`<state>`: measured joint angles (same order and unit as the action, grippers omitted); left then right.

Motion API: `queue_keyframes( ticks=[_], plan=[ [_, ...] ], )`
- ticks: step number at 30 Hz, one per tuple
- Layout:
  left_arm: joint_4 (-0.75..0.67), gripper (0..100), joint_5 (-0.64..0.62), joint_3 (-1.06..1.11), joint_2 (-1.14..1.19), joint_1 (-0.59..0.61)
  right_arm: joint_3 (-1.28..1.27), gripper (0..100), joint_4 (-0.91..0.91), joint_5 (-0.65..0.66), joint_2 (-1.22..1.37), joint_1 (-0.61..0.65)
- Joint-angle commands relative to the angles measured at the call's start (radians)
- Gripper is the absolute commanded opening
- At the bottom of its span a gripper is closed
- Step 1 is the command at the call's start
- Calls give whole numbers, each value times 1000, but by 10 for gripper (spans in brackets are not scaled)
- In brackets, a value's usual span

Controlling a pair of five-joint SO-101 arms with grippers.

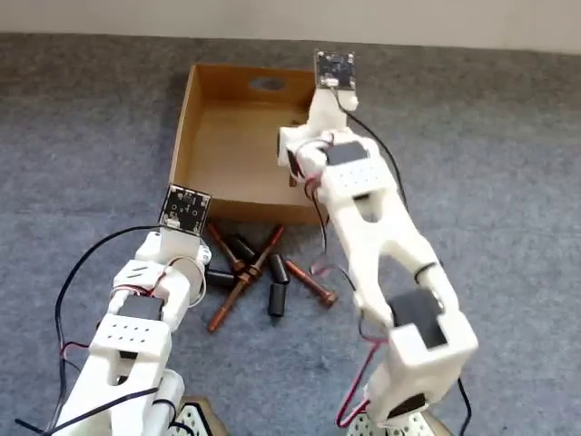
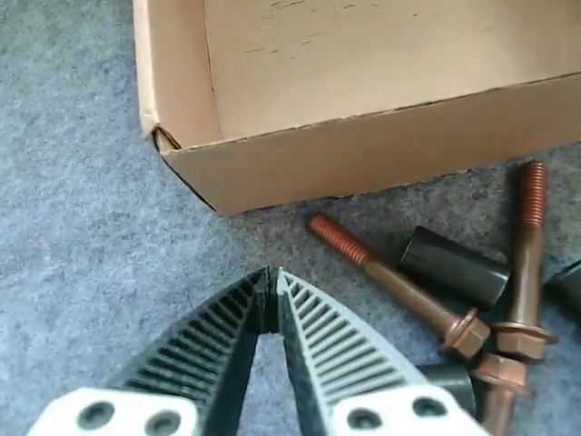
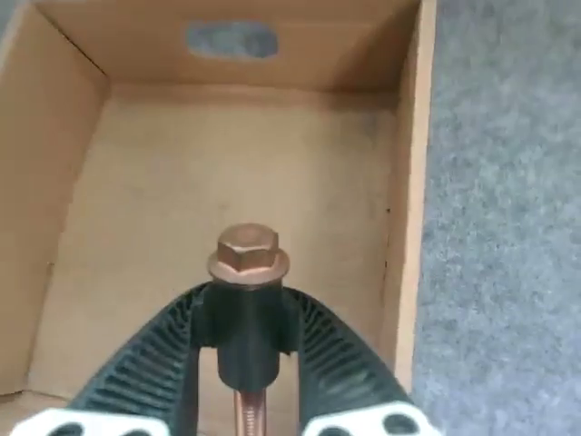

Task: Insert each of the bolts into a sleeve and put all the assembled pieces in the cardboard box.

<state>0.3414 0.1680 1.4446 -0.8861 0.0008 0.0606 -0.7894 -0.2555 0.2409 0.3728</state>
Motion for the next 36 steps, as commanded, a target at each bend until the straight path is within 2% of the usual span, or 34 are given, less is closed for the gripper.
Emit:
queue_keyframes(
  ticks=[1,8,12,17,24,29,36],
  plan=[
    [-21,34,8,-4,-24,5,249,7,-111,-11,102,-13],
    [-21,34,8,-4,-24,5,578,7,-298,-8,351,-10],
    [-21,34,8,-4,-24,5,754,7,-435,107,449,-10],
    [-21,34,8,-4,-24,5,918,7,-541,115,564,-15],
    [-21,34,8,-4,-24,5,1030,7,-568,110,693,-10],
    [-21,34,8,-4,-24,5,1041,7,-601,28,705,-10],
    [-21,34,9,-4,-24,5,1040,7,-630,23,711,-8]
  ],
)
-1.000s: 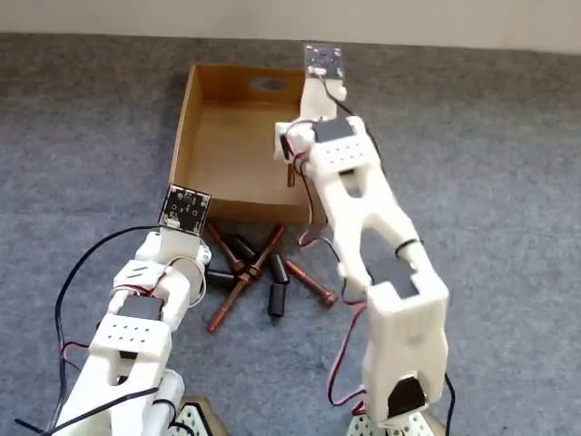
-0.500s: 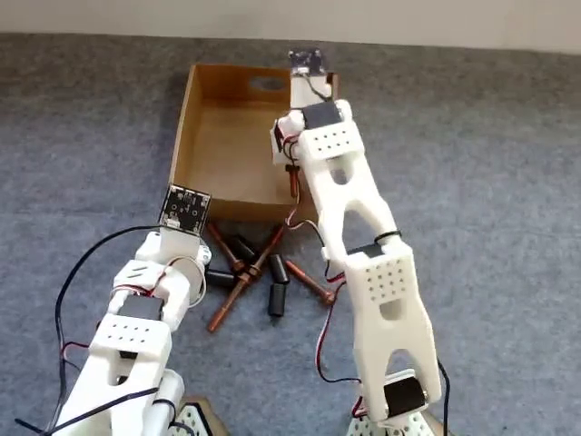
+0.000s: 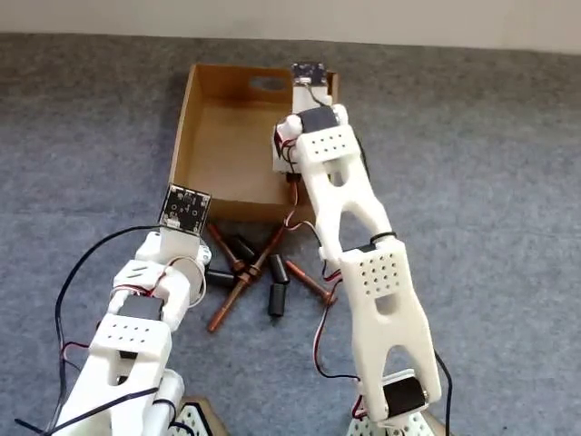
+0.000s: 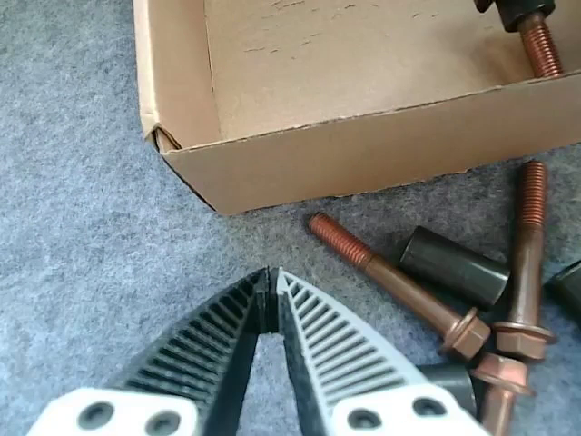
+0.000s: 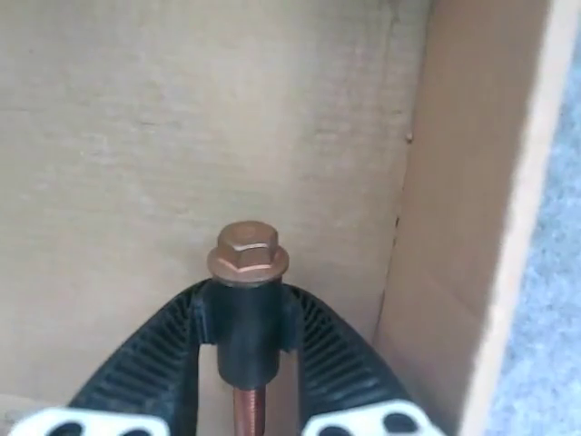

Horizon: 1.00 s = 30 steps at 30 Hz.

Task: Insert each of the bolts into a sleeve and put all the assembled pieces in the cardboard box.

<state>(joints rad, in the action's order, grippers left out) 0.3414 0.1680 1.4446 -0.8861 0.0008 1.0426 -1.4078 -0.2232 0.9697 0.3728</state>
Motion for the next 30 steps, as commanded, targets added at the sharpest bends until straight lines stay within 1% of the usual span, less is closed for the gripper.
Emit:
queue_keyframes(
  ticks=[1,24,30],
  plan=[
    [-21,34,9,-4,-24,5,58,7,-18,-9,-18,-8],
    [-21,34,9,-4,-24,5,47,7,-19,-11,-10,4],
    [-21,34,9,-4,-24,5,58,7,-16,-11,36,4]
  ],
)
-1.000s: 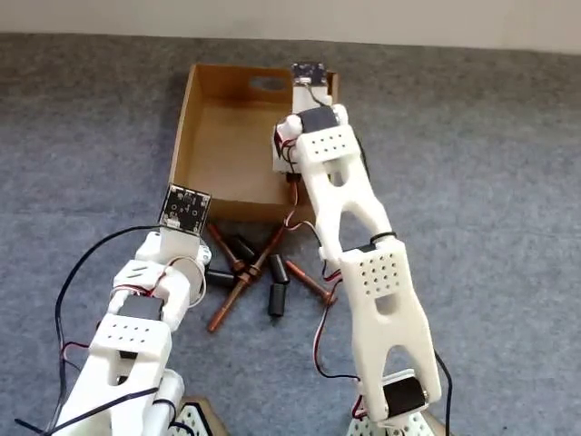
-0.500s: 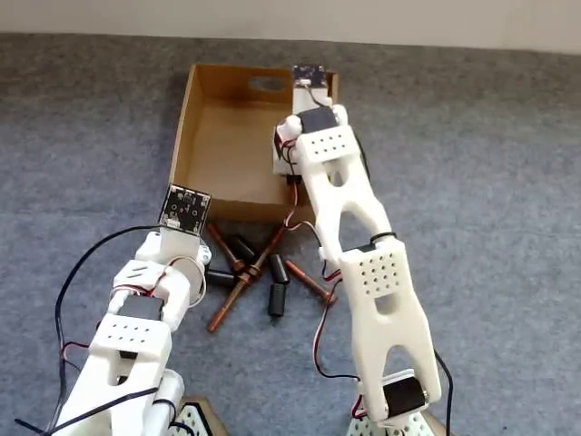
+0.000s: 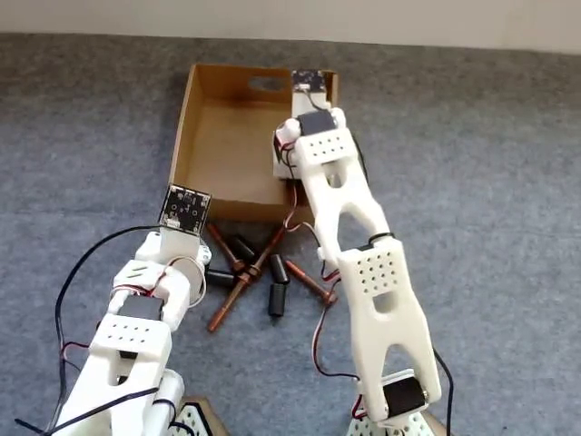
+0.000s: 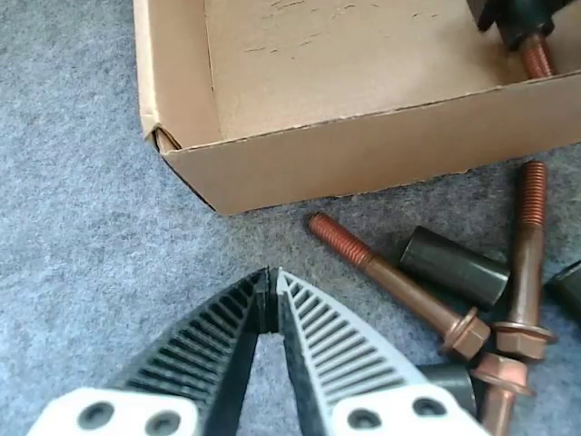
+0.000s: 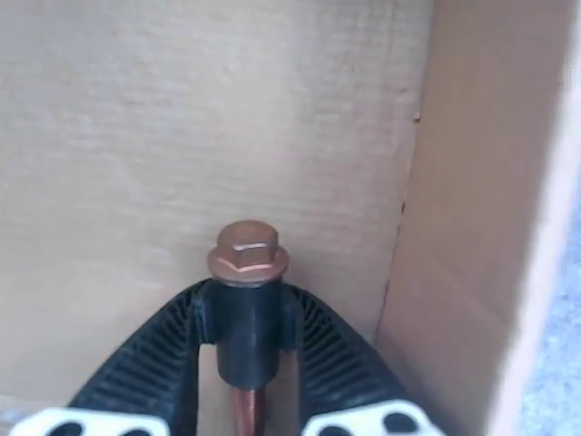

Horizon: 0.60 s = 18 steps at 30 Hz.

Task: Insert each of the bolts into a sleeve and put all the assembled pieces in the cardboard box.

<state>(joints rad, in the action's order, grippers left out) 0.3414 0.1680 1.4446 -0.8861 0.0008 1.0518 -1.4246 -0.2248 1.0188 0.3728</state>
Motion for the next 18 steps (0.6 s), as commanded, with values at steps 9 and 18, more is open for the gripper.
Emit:
queue_keyframes(
  ticks=[9,18],
  plan=[
    [-21,34,9,-4,-24,5,50,7,5,-9,5,2],
    [-21,34,9,-4,-24,5,50,122,5,-9,2,2]
  ],
)
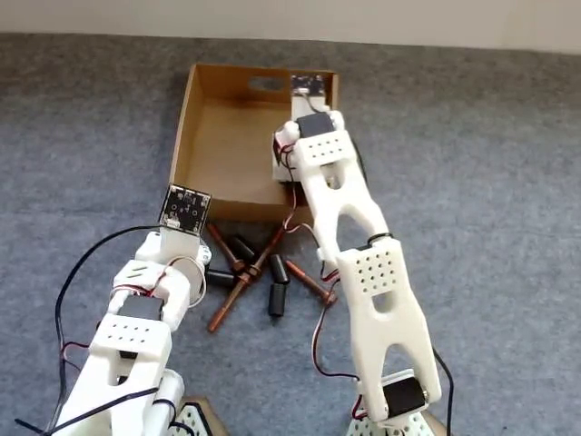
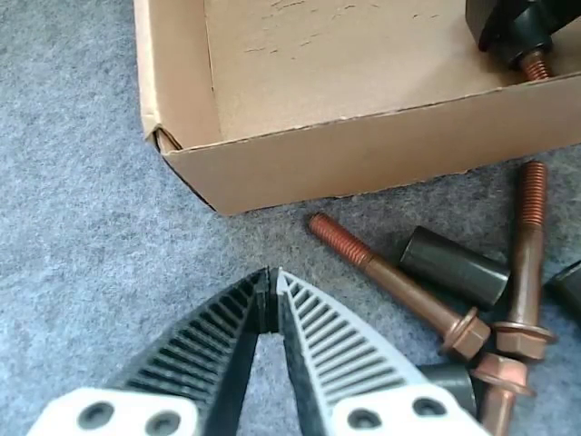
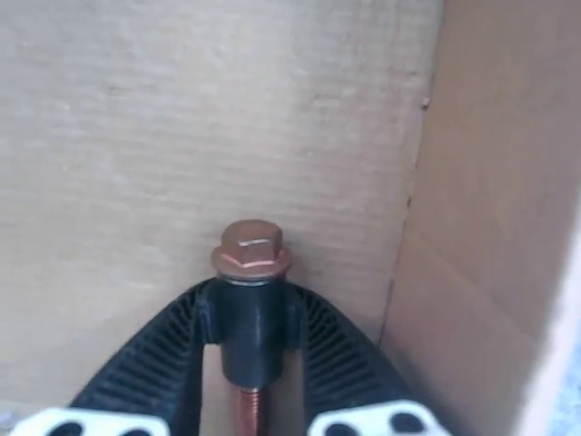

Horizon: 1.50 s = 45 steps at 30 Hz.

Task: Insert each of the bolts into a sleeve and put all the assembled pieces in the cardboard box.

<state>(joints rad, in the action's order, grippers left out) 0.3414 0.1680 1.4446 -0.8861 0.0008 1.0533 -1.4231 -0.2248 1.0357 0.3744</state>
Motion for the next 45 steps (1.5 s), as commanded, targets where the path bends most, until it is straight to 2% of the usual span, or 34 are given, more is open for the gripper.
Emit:
queue_keyframes(
  ticks=[1,6,10,11,14,21,24,36,45],
  plan=[
    [-21,34,9,-4,-24,5,50,135,4,-8,-16,1],
    [-21,34,9,-4,-24,5,179,138,-30,-8,-16,1],
    [-21,34,9,-4,-24,5,387,136,-128,-8,-13,2],
    [-21,34,9,-4,-24,5,435,122,-156,-5,-8,5],
    [-21,34,9,-4,-24,5,541,0,-222,0,-2,22],
    [-23,34,9,-4,-24,5,526,8,-231,97,137,91],
    [-23,34,9,-4,-24,5,587,8,-229,100,213,94],
    [-23,34,9,-4,-24,5,680,7,-237,100,318,-22],
    [-23,34,9,-4,-24,5,710,7,-237,100,265,-27]
  ],
)
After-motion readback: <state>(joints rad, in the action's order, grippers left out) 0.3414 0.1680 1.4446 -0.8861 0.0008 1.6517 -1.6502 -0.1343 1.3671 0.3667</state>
